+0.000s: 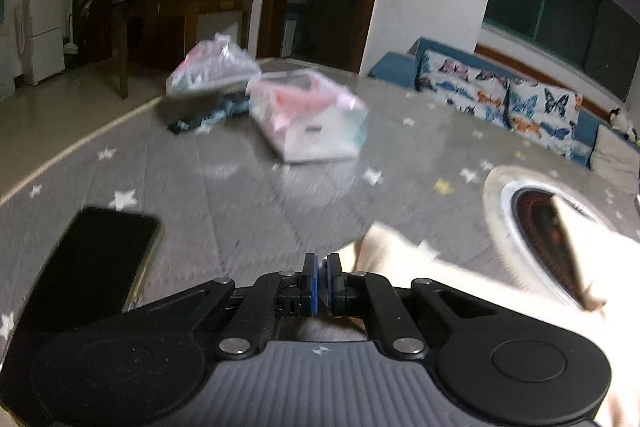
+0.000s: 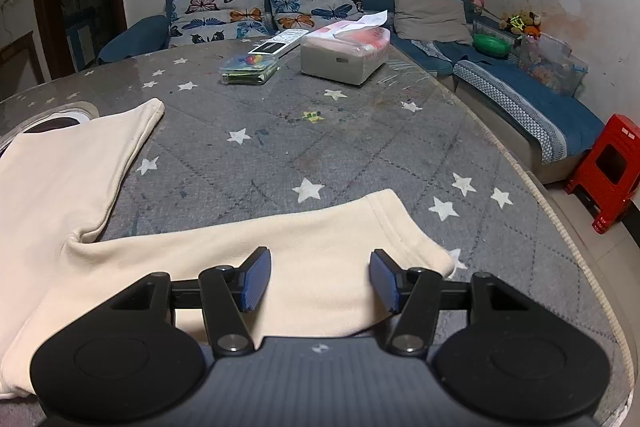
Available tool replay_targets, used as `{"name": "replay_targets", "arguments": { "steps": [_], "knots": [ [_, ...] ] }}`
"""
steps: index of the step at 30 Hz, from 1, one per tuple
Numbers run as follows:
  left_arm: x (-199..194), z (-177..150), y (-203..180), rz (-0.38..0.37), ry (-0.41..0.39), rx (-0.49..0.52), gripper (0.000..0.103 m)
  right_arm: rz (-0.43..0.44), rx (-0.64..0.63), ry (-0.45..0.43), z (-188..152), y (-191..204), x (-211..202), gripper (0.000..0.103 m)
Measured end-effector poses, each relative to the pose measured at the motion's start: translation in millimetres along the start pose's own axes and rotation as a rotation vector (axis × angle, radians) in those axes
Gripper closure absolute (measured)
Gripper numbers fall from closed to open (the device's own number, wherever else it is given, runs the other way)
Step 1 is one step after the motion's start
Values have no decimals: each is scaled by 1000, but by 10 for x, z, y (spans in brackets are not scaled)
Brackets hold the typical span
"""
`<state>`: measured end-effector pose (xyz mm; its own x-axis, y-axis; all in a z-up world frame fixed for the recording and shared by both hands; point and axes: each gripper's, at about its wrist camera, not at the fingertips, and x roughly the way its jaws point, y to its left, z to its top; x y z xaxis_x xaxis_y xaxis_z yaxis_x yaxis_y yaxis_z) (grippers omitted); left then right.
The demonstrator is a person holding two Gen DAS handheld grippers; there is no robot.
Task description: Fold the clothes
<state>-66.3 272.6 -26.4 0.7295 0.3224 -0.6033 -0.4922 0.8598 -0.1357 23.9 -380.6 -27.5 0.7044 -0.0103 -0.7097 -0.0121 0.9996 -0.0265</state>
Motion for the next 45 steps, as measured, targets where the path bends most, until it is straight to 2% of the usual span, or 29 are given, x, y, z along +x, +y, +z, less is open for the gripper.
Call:
{"name": "replay_targets", "arguments": {
  "steps": [5,9,12,16,17,20,23,27,31,35,41,45],
  "knots": [
    [-47,42,3,21,-10,11,98,-4,-2,4,8,-2,6,43],
    [-147,118,17,29,-31,-24,96,-4,-4,3,4,0,6,43],
    [-249,97,-121,-69,-41,13,96,-4,-7,5,8,2,8,43],
    [-242,-10,-403,-201,-1,104,94,-5,-10,5,14,8,12,42],
    [-211,-32,-438,-192,5,121,93,-5,-10,5,15,9,13,42],
    [-55,-89,-467,-80,13,159,93,-4,-10,6,16,8,12,42],
    [-26,-94,-394,74,-24,167,93,-1,-8,7,18,0,13,42],
    [-113,-43,-273,105,-38,97,89,-3,-12,7,22,14,15,42],
    [-214,-33,-349,2,-44,82,89,-5,-14,7,23,22,20,42],
    [-119,-6,-616,-104,8,97,89,-7,-13,7,25,29,27,42],
    [-164,-94,-1321,-353,64,142,89,-9,-8,5,24,32,23,41],
    [-114,-178,-1744,-462,91,156,89,-8,-7,3,20,31,25,41]
  ]
}}
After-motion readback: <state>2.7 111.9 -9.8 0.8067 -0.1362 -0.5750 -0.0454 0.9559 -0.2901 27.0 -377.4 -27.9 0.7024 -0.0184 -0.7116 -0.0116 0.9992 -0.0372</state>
